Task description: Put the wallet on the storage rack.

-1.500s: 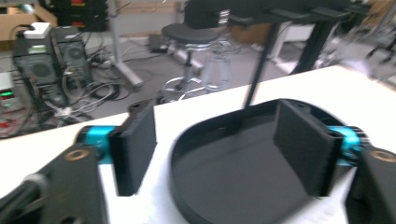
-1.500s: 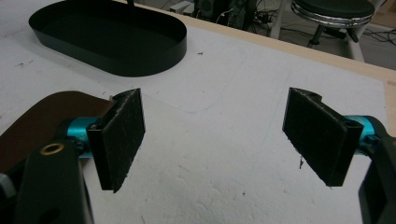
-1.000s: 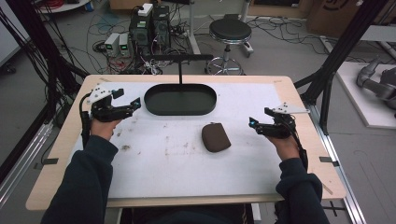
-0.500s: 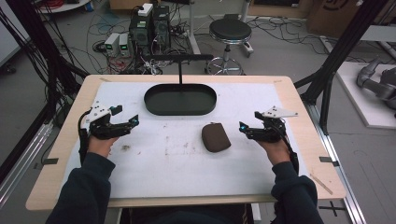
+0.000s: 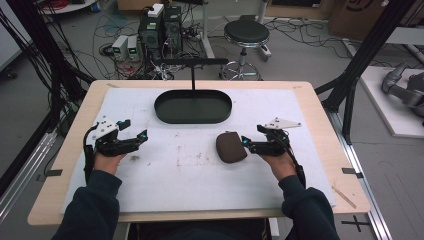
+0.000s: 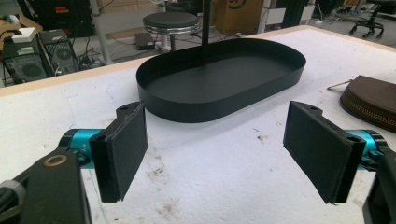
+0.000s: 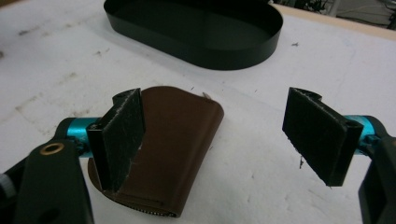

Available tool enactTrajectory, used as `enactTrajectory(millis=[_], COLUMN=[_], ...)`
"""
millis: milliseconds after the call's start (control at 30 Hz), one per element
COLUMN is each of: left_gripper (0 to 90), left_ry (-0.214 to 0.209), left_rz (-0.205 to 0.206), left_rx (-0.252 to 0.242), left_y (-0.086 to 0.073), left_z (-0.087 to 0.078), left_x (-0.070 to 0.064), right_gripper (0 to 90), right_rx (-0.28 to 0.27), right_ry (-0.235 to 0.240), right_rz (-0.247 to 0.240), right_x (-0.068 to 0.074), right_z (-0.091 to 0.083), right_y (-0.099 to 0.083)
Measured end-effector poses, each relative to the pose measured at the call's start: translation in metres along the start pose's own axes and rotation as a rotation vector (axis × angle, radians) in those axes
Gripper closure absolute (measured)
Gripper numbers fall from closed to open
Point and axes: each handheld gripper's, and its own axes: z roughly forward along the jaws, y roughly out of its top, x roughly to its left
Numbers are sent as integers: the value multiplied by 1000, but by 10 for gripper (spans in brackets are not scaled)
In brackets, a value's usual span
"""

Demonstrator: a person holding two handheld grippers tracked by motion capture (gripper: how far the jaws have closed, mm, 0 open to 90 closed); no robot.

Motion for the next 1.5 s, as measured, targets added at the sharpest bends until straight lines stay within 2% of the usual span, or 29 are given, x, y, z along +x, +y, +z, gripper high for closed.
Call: enactTrajectory(millis=[100, 267, 367, 467, 600, 667, 767, 933, 1067, 1100, 1133, 1167, 1333, 1433, 1500], left_gripper=[218, 220, 221, 222, 227, 230, 231, 232, 234, 234, 235, 235, 240, 242, 243], left_ry=[-1, 2, 4, 6, 9, 10, 11, 6, 5, 4, 4, 3, -2, -1, 1], left_rz=[-4, -2, -2, -9, -12, -13, -13, -11, -8, -9, -6, -8, -1, 1, -3], left_rx=[8, 14, 16, 17, 18, 20, 24, 29, 32, 33, 34, 35, 41, 40, 38], left_y=[-1, -1, -2, -2, -3, -3, -3, -3, -3, -3, -4, -4, -4, -4, -4], left_z=[1, 2, 2, 2, 1, 1, 1, 3, 4, 4, 4, 4, 6, 7, 6], left_x=[1, 1, 2, 3, 4, 4, 4, 3, 2, 2, 2, 2, 0, 0, 1], right_gripper=[213, 214, 214, 213, 213, 213, 186, 175, 178, 191, 247, 274, 341, 413, 457], right_rx=[28, 85, 94, 97, 135, 162, 170, 197, 210, 215, 219, 218, 232, 248, 240], right_ry=[20, 56, 72, 74, 68, 52, 56, 128, 147, 153, 170, 198, 217, 228, 219], right_rz=[-4, 32, 49, 46, 47, 26, 24, 128, 159, 171, 185, 199, 236, 219, 171], right_x=[4, 7, 8, 12, 15, 16, 15, 5, 3, 3, 2, 1, 0, 2, 6], right_z=[9, 24, 29, 31, 39, 43, 47, 53, 54, 54, 54, 54, 53, 52, 51], right_y=[-1, -5, -7, -8, -11, -12, -13, -17, -18, -18, -19, -19, -18, -14, -11])
